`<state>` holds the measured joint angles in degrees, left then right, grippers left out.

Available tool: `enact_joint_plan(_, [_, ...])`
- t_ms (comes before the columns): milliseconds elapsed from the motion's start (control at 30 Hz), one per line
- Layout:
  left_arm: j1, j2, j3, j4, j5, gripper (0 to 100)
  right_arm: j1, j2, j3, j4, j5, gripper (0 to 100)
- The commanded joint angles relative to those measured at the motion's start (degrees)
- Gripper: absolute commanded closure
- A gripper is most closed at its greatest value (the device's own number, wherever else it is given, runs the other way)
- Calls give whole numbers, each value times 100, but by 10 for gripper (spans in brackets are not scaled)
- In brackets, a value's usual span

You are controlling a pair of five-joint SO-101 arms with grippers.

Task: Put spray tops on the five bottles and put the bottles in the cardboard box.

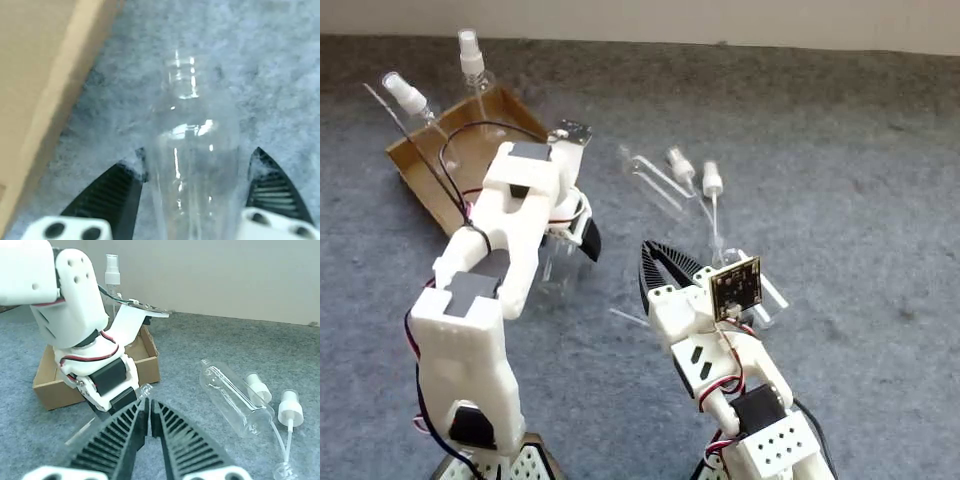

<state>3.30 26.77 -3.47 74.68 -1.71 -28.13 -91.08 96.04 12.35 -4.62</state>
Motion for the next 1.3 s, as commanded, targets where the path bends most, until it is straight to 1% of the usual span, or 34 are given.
enact_joint_plan(0, [145,13,-295,-158,18,726,31,-75,716,4,-26,987])
enact_joint_plan(100, [136,110,-286,-281,18,726,40,-75,716,4,-26,987])
enact_joint_plan(500, [136,110,-242,-237,44,730,40,-75,716,4,-26,987])
enact_joint_plan(700, [136,101,-277,-273,18,853,40,-75,716,4,-26,987])
enact_joint_plan(1167, [145,75,-303,-237,35,860,40,-75,716,4,-26,987])
enact_joint_plan(1267, [145,-145,-409,-237,44,860,40,-75,716,4,-26,987])
